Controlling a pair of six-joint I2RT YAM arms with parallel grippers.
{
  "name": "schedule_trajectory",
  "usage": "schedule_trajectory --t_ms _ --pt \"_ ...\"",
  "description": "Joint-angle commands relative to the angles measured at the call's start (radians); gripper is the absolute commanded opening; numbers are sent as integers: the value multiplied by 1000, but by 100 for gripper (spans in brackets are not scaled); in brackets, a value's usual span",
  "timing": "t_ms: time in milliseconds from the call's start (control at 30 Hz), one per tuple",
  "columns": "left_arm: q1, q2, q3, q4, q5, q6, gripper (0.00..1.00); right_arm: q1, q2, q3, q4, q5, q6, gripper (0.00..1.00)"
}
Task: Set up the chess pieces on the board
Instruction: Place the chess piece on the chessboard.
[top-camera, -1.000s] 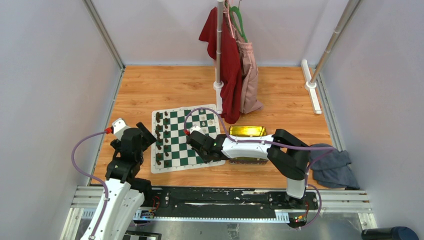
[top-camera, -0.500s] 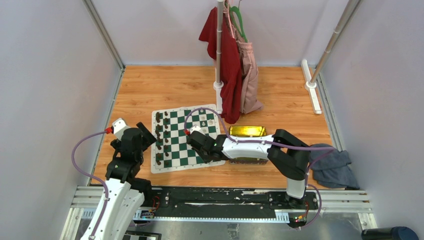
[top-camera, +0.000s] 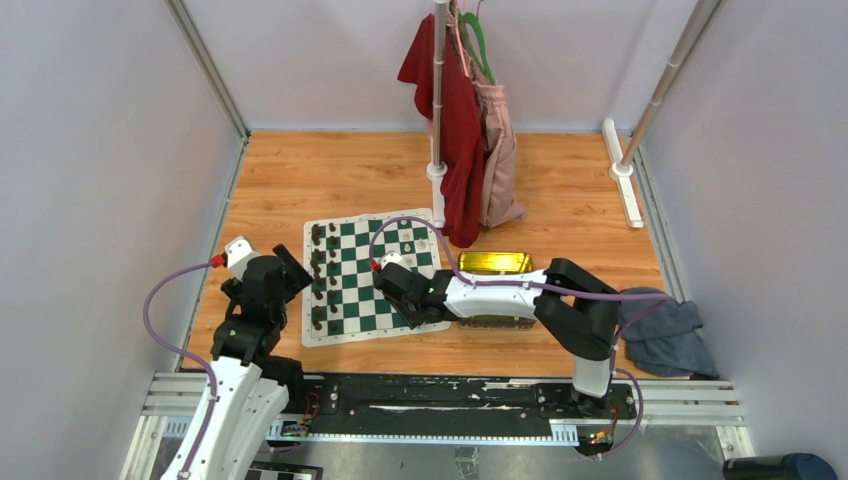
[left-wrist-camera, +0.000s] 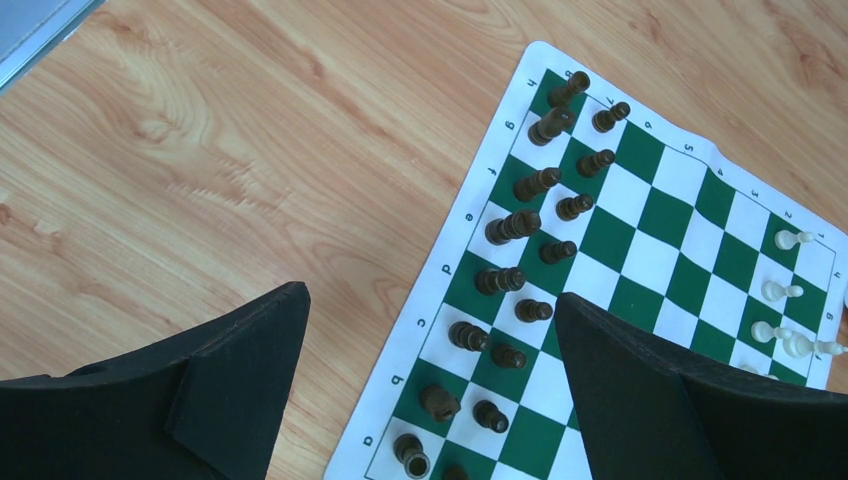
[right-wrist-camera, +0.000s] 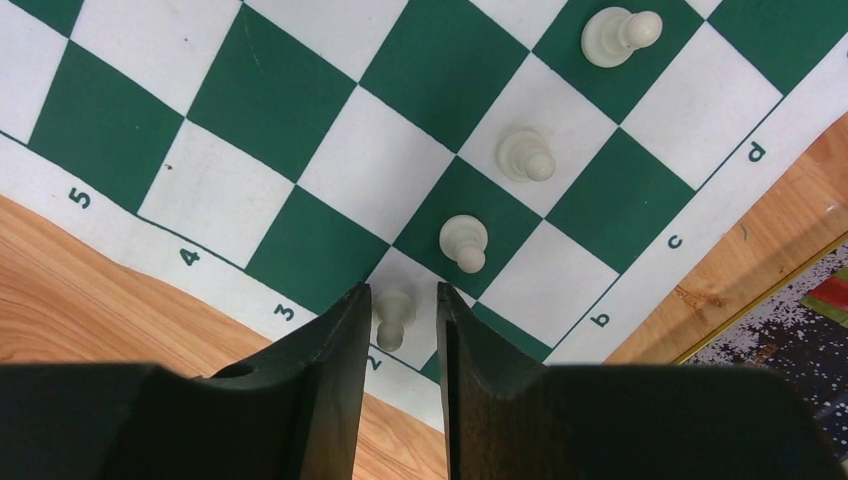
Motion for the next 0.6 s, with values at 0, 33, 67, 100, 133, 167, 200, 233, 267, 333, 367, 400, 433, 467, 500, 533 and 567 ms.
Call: schedule_trajectory --t_ms 0,33,67,100,133,167,200,233,267,333,367,400,433,467,500,533,567 --pt "-4 2 -5 13 -7 11 100 4 -23 -13 -24 14 -8 35" --pt "-4 2 -5 12 -7 11 100 5 -27 -11 -28 14 -9 35" --pt "-4 2 -5 13 -7 12 100 5 -30 -9 -31 15 -11 35" --pt "-5 1 -5 13 -7 11 100 6 -33 -6 -36 14 -14 35" --pt "-5 2 -5 12 -7 11 100 6 -38 -2 -41 16 -18 35" --pt "-4 2 -5 12 -8 12 100 7 -45 1 -47 19 -22 35" --pt "-5 2 -5 12 -8 12 100 6 -53 4 -53 22 -24 35" --pt "-5 2 -5 11 -10 11 100 7 -61 9 -61 23 -27 35" --pt "-4 2 -5 11 -12 10 100 7 -73 19 -70 25 -31 35" --pt "-4 2 -5 9 -16 10 100 6 -93 35 -91 38 -38 35" --pt "-4 1 -4 9 -17 9 100 6 -103 42 -105 45 -40 35" --pt "-4 1 -3 8 -19 9 100 6 -115 49 -112 53 -42 35" --pt "-4 0 -3 7 -20 9 100 6 -129 55 -125 63 -43 35" --pt "-4 -1 -3 6 -19 8 100 6 -143 60 -135 75 -43 35" --pt "-4 -1 -2 6 -20 7 100 6 -158 65 -145 87 -43 35" --pt "-4 -3 -2 4 -19 7 100 6 -173 67 -156 105 -42 35" --pt "-4 -4 -3 4 -17 7 100 7 -188 68 -167 125 -40 35"
